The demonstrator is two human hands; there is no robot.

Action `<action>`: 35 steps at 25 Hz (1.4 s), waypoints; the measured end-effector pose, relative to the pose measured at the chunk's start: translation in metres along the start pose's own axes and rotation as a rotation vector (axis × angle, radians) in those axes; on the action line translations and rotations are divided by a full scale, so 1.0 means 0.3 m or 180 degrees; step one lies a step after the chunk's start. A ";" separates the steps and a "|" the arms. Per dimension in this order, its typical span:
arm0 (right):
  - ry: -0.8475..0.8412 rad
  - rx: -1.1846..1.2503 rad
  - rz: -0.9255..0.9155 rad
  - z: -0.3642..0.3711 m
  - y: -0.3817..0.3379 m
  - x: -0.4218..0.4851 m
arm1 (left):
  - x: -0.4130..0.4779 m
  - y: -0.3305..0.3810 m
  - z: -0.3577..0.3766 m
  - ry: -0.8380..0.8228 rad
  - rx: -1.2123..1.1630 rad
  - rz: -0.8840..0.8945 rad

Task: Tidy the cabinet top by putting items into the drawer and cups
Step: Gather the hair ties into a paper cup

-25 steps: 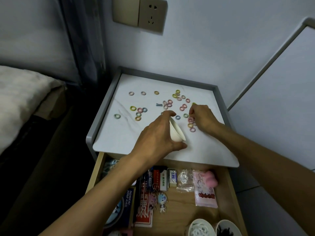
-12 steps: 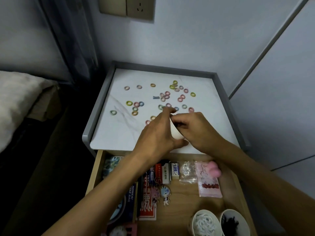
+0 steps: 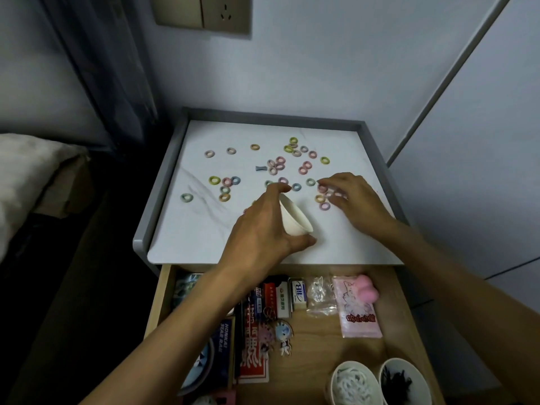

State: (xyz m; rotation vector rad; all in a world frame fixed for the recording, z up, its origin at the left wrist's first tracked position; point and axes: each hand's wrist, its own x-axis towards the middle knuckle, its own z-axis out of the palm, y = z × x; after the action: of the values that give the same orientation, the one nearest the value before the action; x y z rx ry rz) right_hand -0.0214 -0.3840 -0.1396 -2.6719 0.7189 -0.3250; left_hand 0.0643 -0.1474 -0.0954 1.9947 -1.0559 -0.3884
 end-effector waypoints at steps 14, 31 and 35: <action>-0.0070 -0.0325 0.0772 -0.058 -0.067 -0.010 | 0.002 0.008 0.011 -0.0036 -0.0028 0.0001; 0.0101 0.0436 0.0375 -0.099 -0.228 -0.023 | -0.003 -0.017 -0.065 0.0374 -0.0157 -0.0176; -0.0567 0.0145 0.0711 -0.010 -0.132 -0.040 | -0.005 -0.024 -0.087 0.0384 -0.0072 -0.0192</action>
State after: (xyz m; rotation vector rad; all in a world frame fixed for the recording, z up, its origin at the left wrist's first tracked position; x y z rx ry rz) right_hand -0.0149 -0.3466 -0.1228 -2.5066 0.9291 -0.0438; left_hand 0.0827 -0.1302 -0.0854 2.0072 -0.9143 -0.3063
